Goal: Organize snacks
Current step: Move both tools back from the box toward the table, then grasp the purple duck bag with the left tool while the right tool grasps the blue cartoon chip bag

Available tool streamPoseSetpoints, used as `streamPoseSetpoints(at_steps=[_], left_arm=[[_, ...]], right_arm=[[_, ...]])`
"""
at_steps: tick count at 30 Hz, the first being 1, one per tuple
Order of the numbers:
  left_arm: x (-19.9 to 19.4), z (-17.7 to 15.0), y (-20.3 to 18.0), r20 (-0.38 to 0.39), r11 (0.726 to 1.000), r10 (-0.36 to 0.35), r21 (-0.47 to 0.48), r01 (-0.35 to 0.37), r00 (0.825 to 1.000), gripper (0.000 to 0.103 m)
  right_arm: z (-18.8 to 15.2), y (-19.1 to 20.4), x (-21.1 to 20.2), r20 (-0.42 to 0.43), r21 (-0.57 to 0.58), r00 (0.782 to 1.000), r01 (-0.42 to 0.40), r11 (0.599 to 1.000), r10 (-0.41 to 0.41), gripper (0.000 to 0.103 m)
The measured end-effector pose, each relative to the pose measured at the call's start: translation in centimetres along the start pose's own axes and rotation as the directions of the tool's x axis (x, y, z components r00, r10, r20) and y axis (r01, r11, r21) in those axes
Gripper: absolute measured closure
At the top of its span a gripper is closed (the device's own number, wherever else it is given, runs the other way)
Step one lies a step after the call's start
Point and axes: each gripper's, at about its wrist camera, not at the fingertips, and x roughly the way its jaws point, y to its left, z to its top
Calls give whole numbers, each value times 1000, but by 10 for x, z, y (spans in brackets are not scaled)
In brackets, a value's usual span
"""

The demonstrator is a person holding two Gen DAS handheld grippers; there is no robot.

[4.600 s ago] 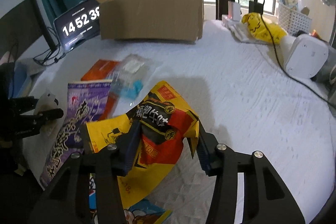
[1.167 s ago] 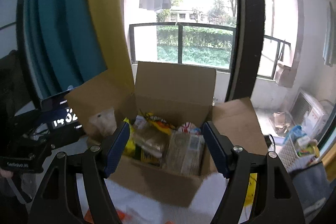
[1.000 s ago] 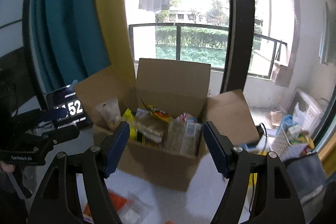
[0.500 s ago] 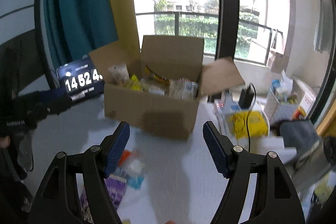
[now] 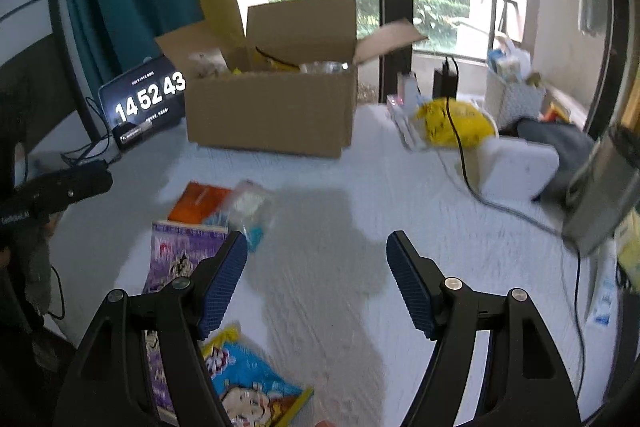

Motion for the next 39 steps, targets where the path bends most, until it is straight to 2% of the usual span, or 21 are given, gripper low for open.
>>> streamPoseSetpoints(at_steps=[8,15,18,25,29,35,39], left_arm=[[11,-46,-7,-121,999,-31,-29,28,992,19],[10,-72,-15,-176,999,-40,-37,35,984,18],[11,-81,-19,-200,998,-49,-39,42,978,18],[8,-95,-24,-226,997,-69,-35,62,972,14],[9,-97,-25,-243,997,-73,-32,67,967,11],[15,-100,-31,-275,998,-68,-9,68,959,11],[23,-103,-36,-306,998,-62,2,66,950,11]], right_arm=[[-40,-2,1,-64,58,998,-9,998,12,28],[-73,3,0,-124,77,992,-27,997,36,27],[-87,9,0,-151,75,987,-36,997,47,20],[-99,22,-5,-175,80,982,-63,995,76,20],[-106,36,2,-200,64,972,-111,992,122,19],[-110,36,9,-188,53,974,-117,992,125,17],[-120,40,15,-209,37,968,-132,991,136,10]])
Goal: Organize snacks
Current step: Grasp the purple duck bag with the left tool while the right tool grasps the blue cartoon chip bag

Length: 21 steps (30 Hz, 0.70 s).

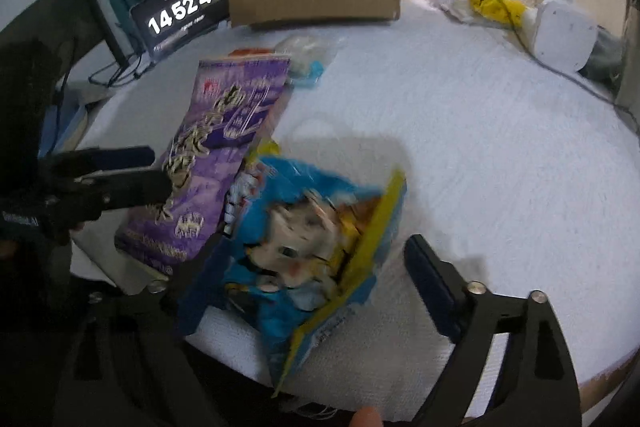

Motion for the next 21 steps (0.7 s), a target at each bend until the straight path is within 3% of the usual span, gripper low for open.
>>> streamPoseSetpoints(at_steps=[9,12,15,21], left_arm=[[10,1,-11,-41,999,28,28,-27,999,11],[13,2,-14,-50,999,43,35,-41,998,11],[14,4,-16,-52,997,55,48,-53,997,11],[25,12,-30,-52,993,79,91,-74,996,11]], right_arm=[[-7,5,2,48,-29,999,16,999,-15,7],[-7,5,1,68,-55,997,29,998,-25,12],[-2,-5,-4,91,-55,994,71,996,-66,24],[11,-51,-12,141,13,966,216,976,-215,27]])
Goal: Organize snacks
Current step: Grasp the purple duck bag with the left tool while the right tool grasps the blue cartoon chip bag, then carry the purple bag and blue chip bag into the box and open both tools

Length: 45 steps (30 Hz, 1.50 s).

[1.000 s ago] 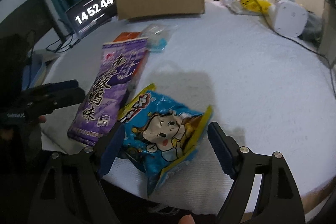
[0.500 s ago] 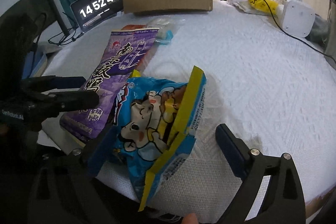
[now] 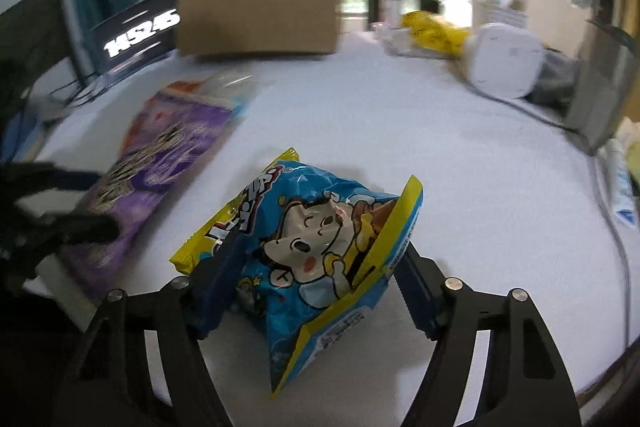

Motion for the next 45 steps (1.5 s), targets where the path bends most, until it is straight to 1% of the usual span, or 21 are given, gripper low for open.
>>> streamPoseSetpoints(at_steps=[2,3,4,6,7,9,10,11,13,14,15,16,17,19,21,22,26,30,32,38,45], left_arm=[[5,4,-2,-1,1000,13,8,-13,1000,10],[8,6,-5,-2,1000,22,14,-21,1000,10],[13,8,-7,-10,999,33,23,-33,999,10],[26,10,-10,-56,998,62,36,-60,997,9],[28,11,-14,-42,995,78,58,-76,996,8],[33,11,-20,-44,989,114,99,-109,992,8],[35,9,-23,-37,983,135,128,-129,990,8],[35,9,-24,-33,983,131,131,-126,991,8],[34,8,-22,-32,984,116,137,-111,993,10],[33,7,-22,-29,983,114,145,-109,993,14],[29,7,-21,-21,983,112,151,-107,994,24],[25,6,-18,-13,983,107,152,-104,994,39],[23,5,-17,-10,984,104,149,-101,995,46],[18,3,-9,-9,988,85,132,-84,996,51],[11,2,-4,8,989,80,125,-80,997,52],[7,3,-3,16,989,77,128,-79,997,53],[-8,6,6,57,991,71,112,-77,996,54],[-19,9,18,88,995,61,71,-68,994,55],[-27,15,24,118,996,69,56,-76,991,55],[-49,33,43,205,995,94,21,-100,974,55],[-75,56,64,302,993,111,-8,-114,947,57]], right_arm=[[4,-16,2,7,35,999,36,999,-37,27],[6,-24,3,3,61,999,33,998,-33,27],[7,-30,3,1,87,1000,13,996,-13,24],[7,-38,4,0,125,999,-38,991,39,20],[6,-40,4,3,142,998,-60,988,60,17],[4,-41,7,-5,170,995,-98,981,100,13],[3,-39,10,-14,178,993,-112,978,117,13],[2,-36,13,-22,177,992,-118,977,123,13],[4,-26,16,-25,146,997,-70,987,74,12],[3,-21,17,-27,127,999,-43,991,47,12],[4,-16,17,-28,118,999,-32,992,35,13],[4,-16,17,-27,118,999,-31,992,35,16],[5,-14,18,-29,113,999,-33,993,37,18],[7,-13,18,-37,106,998,-52,993,56,32],[12,-12,16,-34,107,998,-58,993,62,41],[15,-11,14,-30,98,998,-58,993,61,43],[28,-6,6,-6,75,998,-69,995,70,43],[45,-1,-1,27,57,997,-76,995,75,43],[55,2,-3,45,44,996,-76,996,74,43],[88,12,-5,87,3,993,-84,997,83,43],[122,27,-2,119,-43,987,-108,993,112,43]])
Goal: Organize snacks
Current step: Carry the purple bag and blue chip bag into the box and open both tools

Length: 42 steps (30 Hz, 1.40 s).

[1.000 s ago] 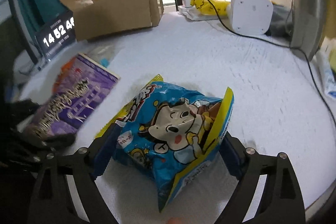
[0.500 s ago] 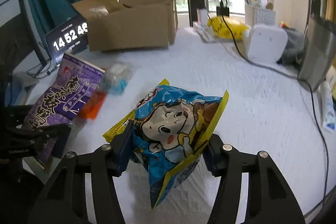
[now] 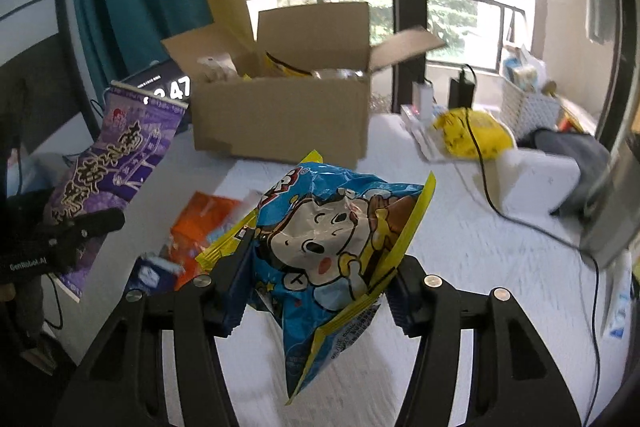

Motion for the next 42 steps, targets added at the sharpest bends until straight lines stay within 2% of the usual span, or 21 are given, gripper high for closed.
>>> streamPoseSetpoints(at_steps=[9,27,34,42], left_arm=[[0,35,25,67,999,34,-11,-33,997,57],[27,114,50,183,997,66,17,-70,981,57],[42,156,53,235,996,70,39,-82,969,57],[69,195,57,256,994,86,40,-99,963,56]], right_arm=[[38,14,12,38,-62,999,-31,998,33,43],[129,9,43,156,-172,987,3,985,24,43],[167,-1,64,205,-173,978,-7,985,43,43],[200,-18,93,230,-145,971,-27,989,60,43]])
